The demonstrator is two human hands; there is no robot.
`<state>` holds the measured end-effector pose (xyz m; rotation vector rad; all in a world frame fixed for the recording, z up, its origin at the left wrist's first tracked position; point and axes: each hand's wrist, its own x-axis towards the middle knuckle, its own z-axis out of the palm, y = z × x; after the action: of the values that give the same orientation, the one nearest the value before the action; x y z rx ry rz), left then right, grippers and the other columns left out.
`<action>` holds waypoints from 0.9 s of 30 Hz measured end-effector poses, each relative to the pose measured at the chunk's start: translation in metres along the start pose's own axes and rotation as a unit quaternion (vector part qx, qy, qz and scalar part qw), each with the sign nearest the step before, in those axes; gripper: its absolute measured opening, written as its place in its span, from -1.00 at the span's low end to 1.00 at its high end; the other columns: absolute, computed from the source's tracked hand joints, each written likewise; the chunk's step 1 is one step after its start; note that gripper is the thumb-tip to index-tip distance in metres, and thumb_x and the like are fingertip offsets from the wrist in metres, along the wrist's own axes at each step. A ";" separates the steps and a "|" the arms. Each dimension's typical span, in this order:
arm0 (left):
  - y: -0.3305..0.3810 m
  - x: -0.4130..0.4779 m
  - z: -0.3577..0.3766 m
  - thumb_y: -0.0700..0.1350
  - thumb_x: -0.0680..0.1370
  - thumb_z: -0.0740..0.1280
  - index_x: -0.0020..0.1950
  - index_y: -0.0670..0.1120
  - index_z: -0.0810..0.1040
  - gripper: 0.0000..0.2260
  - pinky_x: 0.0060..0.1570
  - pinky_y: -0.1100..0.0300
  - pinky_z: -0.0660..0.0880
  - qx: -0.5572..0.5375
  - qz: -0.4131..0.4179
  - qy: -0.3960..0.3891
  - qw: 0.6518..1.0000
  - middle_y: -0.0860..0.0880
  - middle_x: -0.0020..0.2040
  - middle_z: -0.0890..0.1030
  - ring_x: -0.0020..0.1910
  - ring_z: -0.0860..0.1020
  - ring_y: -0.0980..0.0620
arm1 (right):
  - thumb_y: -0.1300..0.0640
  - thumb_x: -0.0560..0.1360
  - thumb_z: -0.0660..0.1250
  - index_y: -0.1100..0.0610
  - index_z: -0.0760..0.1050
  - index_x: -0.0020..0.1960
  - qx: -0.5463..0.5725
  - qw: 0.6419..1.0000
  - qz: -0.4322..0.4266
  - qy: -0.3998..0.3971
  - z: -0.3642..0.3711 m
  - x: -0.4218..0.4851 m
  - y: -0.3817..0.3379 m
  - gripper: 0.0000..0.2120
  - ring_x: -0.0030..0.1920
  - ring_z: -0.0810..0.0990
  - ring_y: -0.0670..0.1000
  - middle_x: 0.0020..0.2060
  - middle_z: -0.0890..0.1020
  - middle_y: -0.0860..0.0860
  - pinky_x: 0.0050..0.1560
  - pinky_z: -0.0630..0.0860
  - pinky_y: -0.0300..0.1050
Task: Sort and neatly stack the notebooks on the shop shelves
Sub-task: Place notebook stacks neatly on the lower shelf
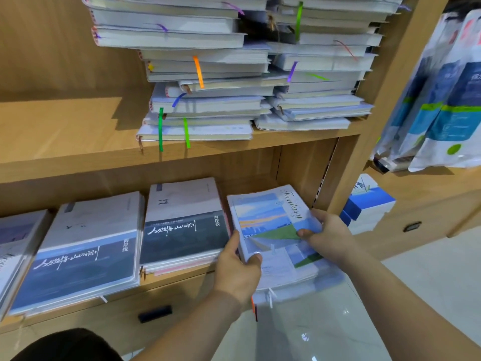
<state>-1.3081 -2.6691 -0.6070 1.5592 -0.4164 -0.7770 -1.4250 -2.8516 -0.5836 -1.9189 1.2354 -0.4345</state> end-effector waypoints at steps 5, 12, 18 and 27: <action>-0.006 -0.001 -0.010 -0.13 0.59 0.44 0.49 0.11 0.44 -0.51 0.20 -0.03 0.61 0.064 0.017 -0.006 0.998 0.10 0.14 0.71 0.12 0.68 0.04 | 0.02 0.55 0.47 0.02 0.44 0.38 0.048 0.998 -0.006 -0.030 0.006 -0.003 0.006 -0.55 0.04 0.61 -0.08 0.19 0.60 -0.09 -0.04 0.59 -0.17; -0.014 -0.015 -0.026 0.32 0.18 0.55 0.64 0.25 -0.19 0.24 0.34 0.17 0.42 0.464 0.101 -0.152 0.867 0.10 0.44 0.29 0.37 0.38 0.05 | -0.24 0.04 0.74 -0.29 0.11 0.61 -0.045 0.973 0.013 -0.225 -0.029 -0.032 0.018 0.30 0.47 0.37 -0.04 0.50 0.31 -0.16 0.46 0.39 -0.05; -0.015 -0.013 -0.024 0.06 0.46 0.49 0.66 0.10 -0.11 -0.02 0.33 0.12 0.42 0.529 0.149 -0.131 0.825 -0.04 0.41 0.34 0.37 0.38 -0.06 | 0.11 0.18 0.74 -0.29 -0.04 0.62 -0.208 0.960 -0.050 -0.182 -0.013 -0.049 0.030 0.30 0.44 0.29 0.08 0.40 0.21 -0.04 0.39 0.37 -0.14; -0.020 0.011 -0.016 -0.03 0.42 0.49 0.63 0.12 0.19 -0.17 0.28 0.16 0.47 0.450 0.166 -0.065 0.875 -0.01 0.31 0.48 0.30 0.47 0.00 | 0.26 0.16 0.72 -0.27 0.31 0.54 -0.136 0.987 -0.056 -0.071 0.000 -0.019 0.041 0.11 0.19 0.51 0.06 0.24 0.41 -0.02 0.28 0.56 0.01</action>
<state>-1.2929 -2.6620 -0.6295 2.2018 -1.2422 -0.4136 -1.4584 -2.8432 -0.6124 -2.2168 1.1433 -0.1885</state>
